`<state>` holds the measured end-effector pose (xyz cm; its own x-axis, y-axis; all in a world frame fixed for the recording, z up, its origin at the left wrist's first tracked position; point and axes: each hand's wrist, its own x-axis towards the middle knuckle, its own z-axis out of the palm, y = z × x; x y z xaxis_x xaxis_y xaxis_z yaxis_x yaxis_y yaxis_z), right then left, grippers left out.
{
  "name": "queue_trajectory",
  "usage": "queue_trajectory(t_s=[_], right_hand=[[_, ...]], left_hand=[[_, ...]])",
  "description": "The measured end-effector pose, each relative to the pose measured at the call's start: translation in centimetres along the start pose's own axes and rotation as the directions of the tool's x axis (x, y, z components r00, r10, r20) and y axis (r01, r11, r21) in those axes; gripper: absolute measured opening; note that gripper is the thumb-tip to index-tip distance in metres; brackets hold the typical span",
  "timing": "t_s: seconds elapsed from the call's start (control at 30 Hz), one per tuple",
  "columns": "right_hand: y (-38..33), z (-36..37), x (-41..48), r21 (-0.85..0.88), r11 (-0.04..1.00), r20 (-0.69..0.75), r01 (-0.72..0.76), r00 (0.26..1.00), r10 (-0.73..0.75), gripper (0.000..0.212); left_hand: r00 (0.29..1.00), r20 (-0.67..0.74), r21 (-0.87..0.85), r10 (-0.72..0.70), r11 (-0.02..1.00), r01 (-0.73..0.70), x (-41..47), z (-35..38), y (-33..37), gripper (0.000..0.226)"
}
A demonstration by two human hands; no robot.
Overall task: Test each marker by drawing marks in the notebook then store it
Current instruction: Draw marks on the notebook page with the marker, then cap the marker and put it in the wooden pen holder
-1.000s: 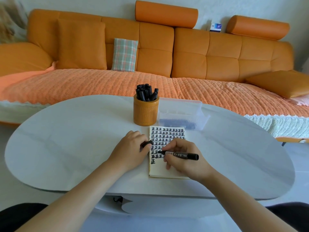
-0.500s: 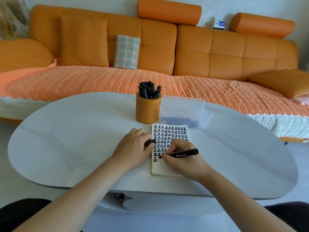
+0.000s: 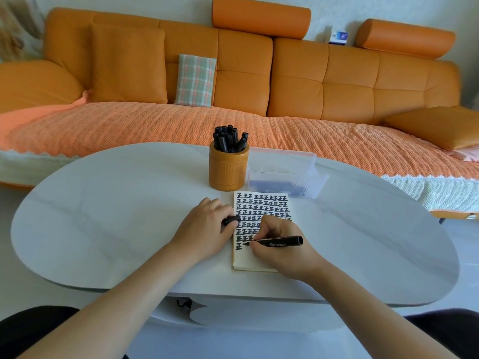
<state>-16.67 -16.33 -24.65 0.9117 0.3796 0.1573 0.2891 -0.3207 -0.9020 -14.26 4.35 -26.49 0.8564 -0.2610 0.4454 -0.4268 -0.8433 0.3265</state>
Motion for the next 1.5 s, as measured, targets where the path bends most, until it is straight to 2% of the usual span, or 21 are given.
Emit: queue_trajectory(t_s=[0.1,0.2,0.33,0.5,0.63,1.0,1.13,1.27,1.3,1.4,1.5], right_hand=[[-0.2,-0.2,0.0,0.024,1.0,0.044,0.0,0.999,-0.001,0.02],[-0.2,-0.3,0.0,0.052,0.999,0.024,-0.014,1.0,0.013,0.019],[-0.4,-0.2,0.0,-0.001,1.0,0.028,-0.021,0.999,0.021,0.017],[-0.3,-0.2,0.0,0.047,0.999,0.019,-0.025,1.0,0.024,0.018],[-0.3,-0.1,-0.1,-0.014,1.0,0.036,0.003,0.999,-0.002,0.019],[-0.8,-0.3,-0.2,-0.008,0.999,0.075,-0.048,0.996,0.049,0.018],[-1.0,-0.5,-0.1,0.054,0.997,0.027,-0.055,0.998,0.054,0.019],[-1.1,-1.1,0.1,0.287,0.956,-0.099,-0.063,0.99,0.095,0.015],[-1.2,-1.2,0.3,0.297,0.953,-0.116,-0.061,0.988,0.099,0.011],[-1.4,-2.3,0.7,0.2,0.98,-0.134,-0.017,0.99,0.045,0.024],[-1.6,-3.8,1.1,0.081,0.997,-0.008,0.0,1.0,0.001,0.049]], left_hand=[[1.0,0.005,0.0,-0.003,1.0,0.003,0.0,0.0,0.0,0.019],[1.0,0.001,0.002,-0.01,1.0,0.01,0.1,0.0,0.1,0.019],[1.0,0.002,-0.009,-0.005,1.0,0.005,0.0,0.0,0.0,0.019],[1.0,-0.003,-0.007,-0.007,1.0,0.007,0.0,-0.1,0.1,0.018],[1.0,0.003,-0.012,-0.011,1.0,0.011,0.0,-0.2,0.2,0.017],[1.0,0.018,-0.014,-0.016,1.0,0.017,-0.1,-0.3,0.3,0.018],[1.0,0.019,-0.023,-0.019,1.0,0.019,0.0,-0.3,0.2,0.019],[0.999,0.028,-0.039,-0.024,0.999,0.025,0.1,-0.4,0.1,0.019],[0.999,0.029,-0.041,-0.021,0.999,0.022,0.1,-0.5,0.1,0.02],[1.0,0.004,-0.071,-0.005,0.997,0.005,0.4,-1.1,0.3,0.018],[1.0,-0.007,-0.133,0.005,0.991,-0.006,0.7,-1.7,0.6,0.016]])
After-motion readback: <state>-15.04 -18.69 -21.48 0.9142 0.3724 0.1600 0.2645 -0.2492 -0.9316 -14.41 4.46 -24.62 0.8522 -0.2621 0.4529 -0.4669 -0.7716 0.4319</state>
